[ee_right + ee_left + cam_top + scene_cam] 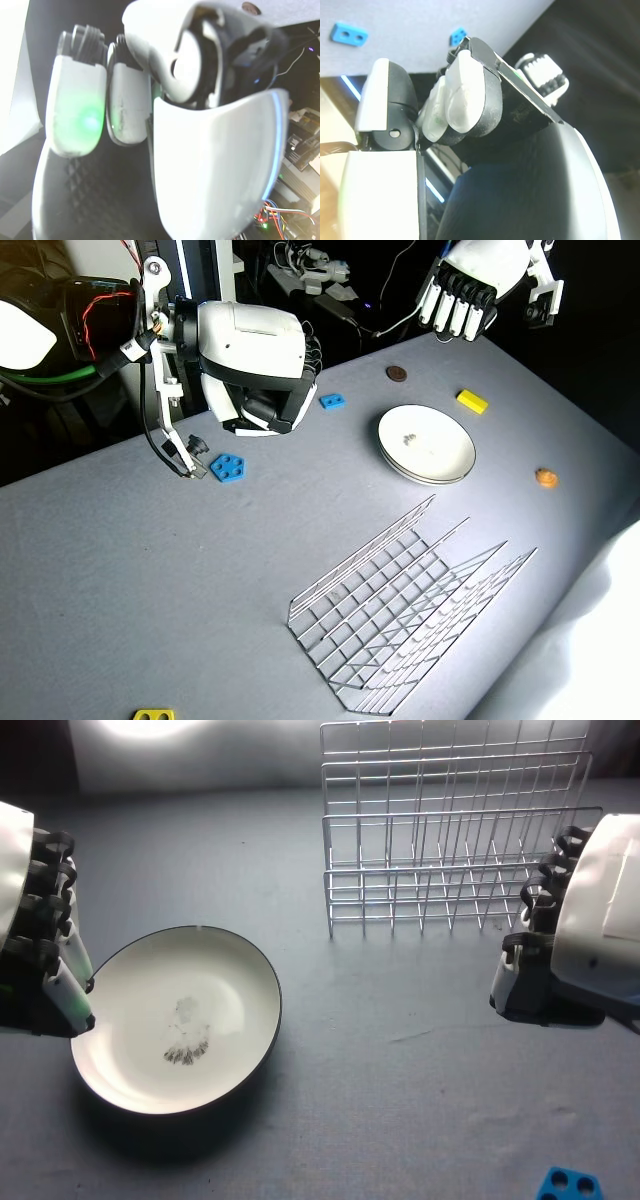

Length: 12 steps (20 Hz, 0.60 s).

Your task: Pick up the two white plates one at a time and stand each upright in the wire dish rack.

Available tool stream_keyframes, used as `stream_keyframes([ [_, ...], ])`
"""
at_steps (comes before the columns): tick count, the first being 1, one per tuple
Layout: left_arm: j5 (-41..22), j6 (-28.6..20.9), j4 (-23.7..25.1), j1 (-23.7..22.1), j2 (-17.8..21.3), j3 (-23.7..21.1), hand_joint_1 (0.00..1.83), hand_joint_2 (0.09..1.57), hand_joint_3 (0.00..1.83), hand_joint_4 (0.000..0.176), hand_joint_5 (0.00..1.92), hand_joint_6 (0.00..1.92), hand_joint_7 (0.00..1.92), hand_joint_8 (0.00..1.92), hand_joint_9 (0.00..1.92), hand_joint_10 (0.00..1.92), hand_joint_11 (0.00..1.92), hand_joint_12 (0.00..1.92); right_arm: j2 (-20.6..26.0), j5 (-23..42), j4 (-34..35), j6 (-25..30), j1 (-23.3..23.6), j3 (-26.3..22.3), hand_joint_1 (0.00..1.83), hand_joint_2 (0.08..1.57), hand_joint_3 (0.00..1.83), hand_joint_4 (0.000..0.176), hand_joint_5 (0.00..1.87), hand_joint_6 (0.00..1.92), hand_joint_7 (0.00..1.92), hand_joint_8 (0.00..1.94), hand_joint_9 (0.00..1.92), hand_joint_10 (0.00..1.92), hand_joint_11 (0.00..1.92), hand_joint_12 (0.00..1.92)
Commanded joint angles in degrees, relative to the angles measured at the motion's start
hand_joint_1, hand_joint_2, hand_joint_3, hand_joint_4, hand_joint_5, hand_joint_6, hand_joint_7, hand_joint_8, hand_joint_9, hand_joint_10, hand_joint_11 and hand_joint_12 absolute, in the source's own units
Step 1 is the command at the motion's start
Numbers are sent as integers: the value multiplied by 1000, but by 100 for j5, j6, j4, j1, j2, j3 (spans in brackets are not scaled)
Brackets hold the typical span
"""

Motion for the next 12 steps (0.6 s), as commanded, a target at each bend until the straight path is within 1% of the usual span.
stream_keyframes([
  [1, -153, 14, -523, -67, 39, 25, 0, 1106, 196, 0, 57, 46, 53, 49, 49, 54, 0, 214, 23, 626, 77, -48, 28, -48, 0, 1237, 193, 0, 19, 10, 1, 12, 0, 13, 2, 8],
  [2, -213, 14, -525, -54, 42, 26, 0, 1106, 196, 0, 57, 46, 53, 49, 49, 54, 0, 214, 22, 626, 77, -55, 22, -67, 0, 1237, 193, 0, 19, 10, 1, 12, 0, 13, 2, 8],
  [3, -238, 8, -525, -47, 42, 26, 0, 1184, 40, 0, 55, 2, 62, 3, 63, 4, 0, 204, 20, 626, 77, -55, 22, -78, 0, 1316, 27, 0, 19, 1, 0, 0, 0, 0, 0, 0],
  [4, -264, -12, -525, -49, 41, 30, 0, 1187, 14, 0, 49, 0, 52, 0, 38, 1, 0, 159, 20, 643, 77, -55, 24, -99, 0, 1317, 11, 0, 0, 0, 0, 0, 0, 0, 0, 0],
  [5, -264, -29, -525, -60, 39, 26, 0, 1186, 11, 0, 53, 1, 60, 3, 58, 8, 0, 165, 20, 662, 77, -72, 24, -113, 0, 1301, 2, 0, 31, 12, 11, 4, 0, 0, 0, 0],
  [6, -264, -57, -525, -72, 38, 19, 0, 1188, 9, 0, 30, 4, 40, 4, 38, 6, 0, 88, 20, 685, 77, -100, 25, -120, 0, 1289, 0, 0, 6, 2, 1, 0, 0, 0, 0, 0],
  [8, -264, -70, -517, -77, 37, -1, 0, 1187, 5, 0, 23, 1, 30, 3, 13, 3, 0, 11, 20, 709, 76, -103, 27, -129, 0, 1278, 0, 0, 1, 0, 1, 0, 0, 0, 0, 0],
  [10, -335, -86, -373, -119, 19, 1, 0, 1180, 1, 0, 63, 14, 62, 13, 39, 12, 19, 9, 20, 714, 76, -104, 28, -137, 0, 1272, 0, 0, 0, 0, 0, 0, 0, 0, 0, 0],
  [12, -392, -76, -203, -166, -15, 63, 0, 1176, 0, 0, 47, 4, 36, 0, 24, 3, 2, 1, 18, 717, 76, -106, 32, -140, 0, 1261, 0, 0, 0, 0, 0, 0, 0, 0, 0, 0],
])
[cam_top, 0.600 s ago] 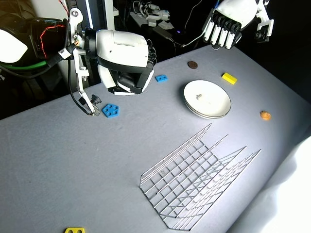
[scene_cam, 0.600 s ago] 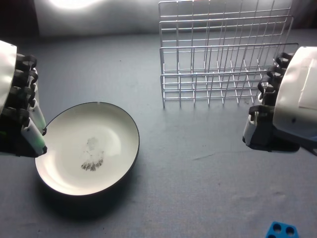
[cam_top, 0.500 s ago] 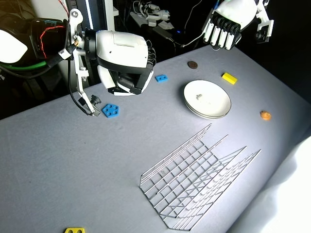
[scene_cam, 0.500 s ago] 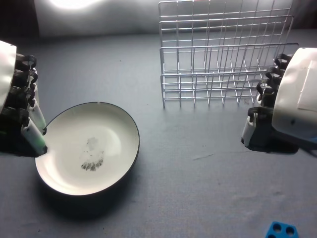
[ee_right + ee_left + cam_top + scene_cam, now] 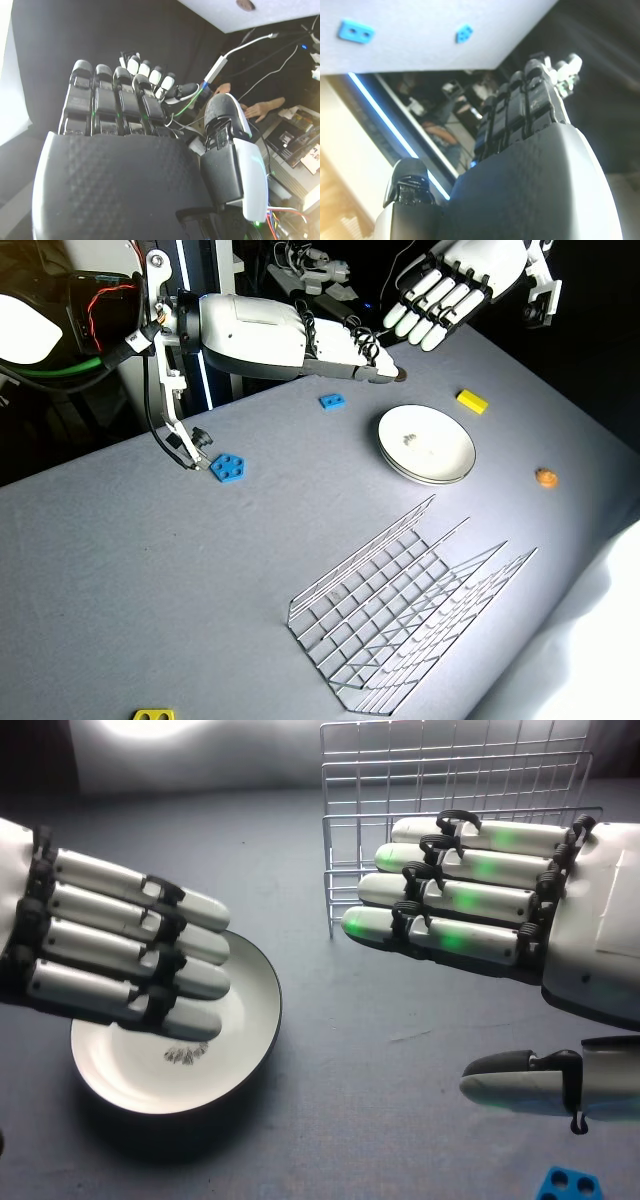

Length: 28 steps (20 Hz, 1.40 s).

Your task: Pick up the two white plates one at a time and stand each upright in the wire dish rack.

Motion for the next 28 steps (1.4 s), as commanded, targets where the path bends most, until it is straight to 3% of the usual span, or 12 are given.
stream_keyframes([
  [1, -184, 8, -542, -65, -5, 110, 0, 1173, 0, 0, 60, 8, 42, 4, 31, 6, 11, 5, 15, 691, 108, -10, 45, -25, 0, 1257, 0, 0, 0, 0, 0, 0, 0, 0, 0, 0],
  [5, -271, -86, -298, -74, -140, 453, 0, 1161, 0, 0, 42, 1, 40, 9, 21, 7, 9, 4, 16, 720, 109, -6, 90, -24, 0, 1232, 0, 0, 0, 0, 0, 0, 0, 0, 0, 0],
  [10, -248, 259, -376, 447, -150, 442, 0, 1154, 0, 0, 19, 0, 18, 3, 7, 1, 0, 0, 60, 754, -152, 233, 54, -22, 0, 1212, 0, 0, 0, 0, 0, 0, 0, 0, 0, 0],
  [12, -170, 485, -568, 882, -206, 411, 0, 1132, 0, 0, 2, 0, 0, 0, 0, 0, 0, 0, 64, 544, -150, 422, 51, -22, 0, 1218, 0, 0, 0, 0, 0, 0, 0, 0, 0, 0],
  [13, 23, 647, -647, 1312, -339, 459, 0, 1108, 0, 0, 0, 0, 0, 0, 0, 0, 0, 0, 25, 494, -153, 393, 91, -25, 0, 1223, 0, 0, 0, 0, 0, 0, 0, 0, 0, 0],
  [20, 676, 964, -1417, 2565, -737, 835, 0, 1115, 0, 0, 0, 0, 0, 0, 0, 0, 1, 0, -68, 471, 131, 83, 317, -25, 0, 1250, 1, 0, 0, 0, 0, 0, 0, 0, 0, 0],
  [28, 1259, 1268, -1500, 2951, -945, 977, 0, 1099, 0, 0, 0, 0, 2, 1, 0, 0, 19, 9, -138, 517, 131, 77, 321, -25, 0, 1263, 6, 0, 0, 0, 0, 0, 0, 0, 0, 0],
])
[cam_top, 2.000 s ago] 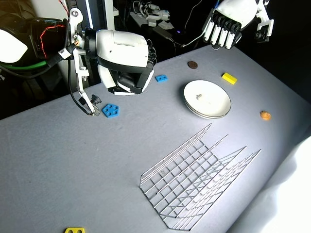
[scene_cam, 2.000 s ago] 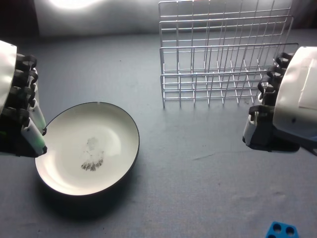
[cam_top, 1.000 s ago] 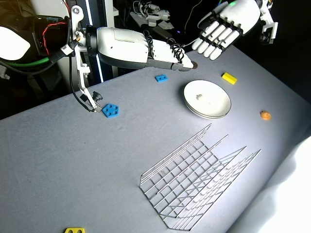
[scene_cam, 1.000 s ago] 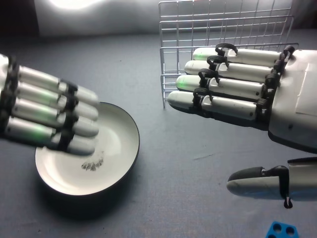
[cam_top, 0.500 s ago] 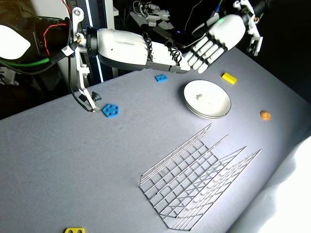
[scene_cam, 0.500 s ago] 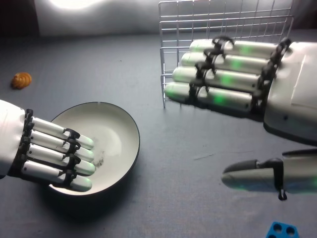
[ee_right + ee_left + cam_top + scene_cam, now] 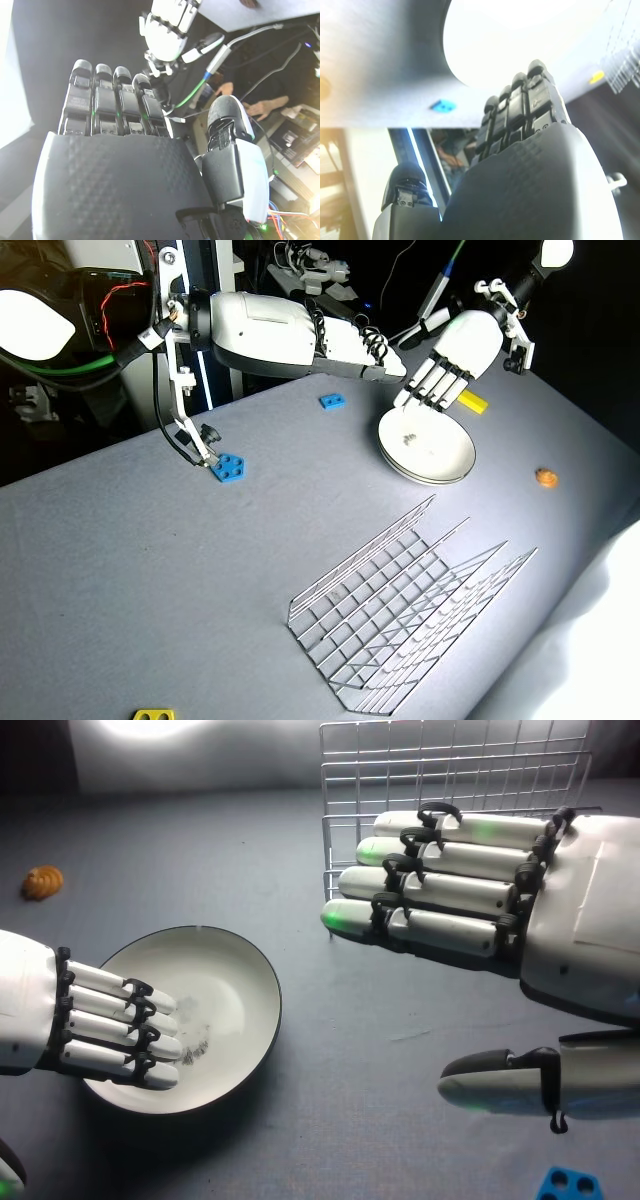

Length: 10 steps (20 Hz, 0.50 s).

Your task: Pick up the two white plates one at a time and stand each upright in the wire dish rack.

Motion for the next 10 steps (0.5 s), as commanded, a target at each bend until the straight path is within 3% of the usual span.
stream_keyframes([
  [1, -133, 58, -361, 1, -5, 30, 0, 1105, 0, 0, 0, 0, 0, 0, 0, 0, 8, 4, 5, 721, 95, 5, 85, -19, 0, 1261, 5, 0, 0, 0, 0, 0, 0, 0, 0, 0],
  [10, 206, 415, -439, 276, -116, 233, 0, 1109, 0, 0, 0, 0, 0, 0, 0, 0, 0, 0, 3, 778, 95, 4, 85, -20, 0, 1260, 2, 0, 0, 0, 0, 0, 0, 0, 0, 0],
])
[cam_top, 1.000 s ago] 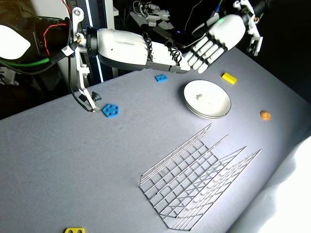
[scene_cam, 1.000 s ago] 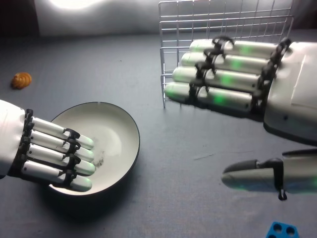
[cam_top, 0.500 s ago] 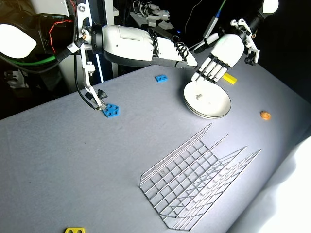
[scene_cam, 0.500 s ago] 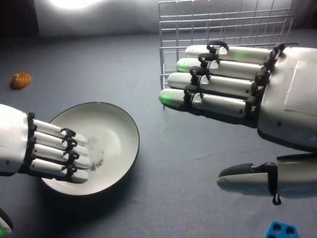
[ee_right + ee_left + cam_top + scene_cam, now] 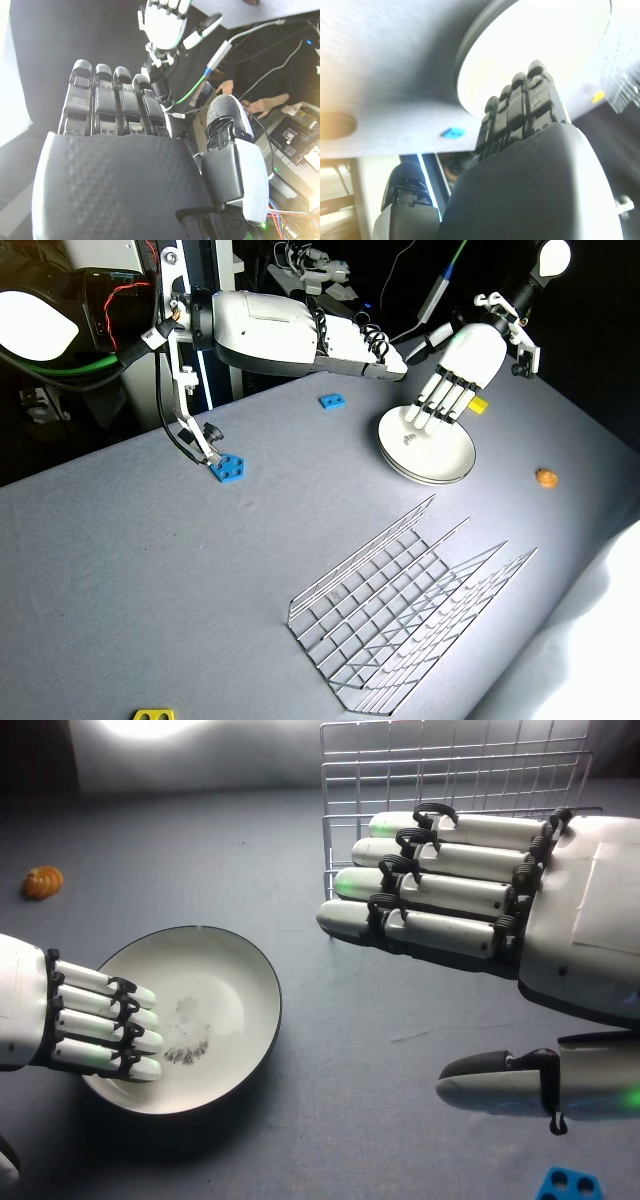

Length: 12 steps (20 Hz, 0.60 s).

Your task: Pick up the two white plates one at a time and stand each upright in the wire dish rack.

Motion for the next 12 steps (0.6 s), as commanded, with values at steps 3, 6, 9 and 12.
stream_keyframes([
  [3, -127, -11, -316, 25, 1, 50, 0, 1107, 0, 0, 0, 0, 0, 0, 0, 0, 0, 0, 13, 716, 101, -4, 73, -19, 0, 1263, 3, 0, 0, 0, 0, 0, 0, 0, 0, 0],
  [6, -67, 1, -315, 97, -27, 140, 0, 1104, 0, 0, 0, 0, 0, 0, 0, 0, 0, 0, 14, 707, 97, -67, 69, -20, 0, 1257, 0, 0, 0, 0, 0, 0, 0, 0, 0, 0],
  [9, -66, 0, -315, 119, -61, 225, 0, 1110, 0, 0, 12, 5, 0, 0, 0, 0, 2, 1, 13, 706, 93, -92, 67, -21, 0, 1257, 0, 0, 0, 0, 0, 0, 0, 0, 0, 0],
  [12, -66, -1, -313, 145, -80, 246, 0, 1104, 0, 0, 0, 0, 0, 0, 0, 0, 4, 2, 12, 648, 93, -205, 31, -19, 0, 1249, 0, 0, 0, 0, 0, 0, 0, 0, 0, 0],
])
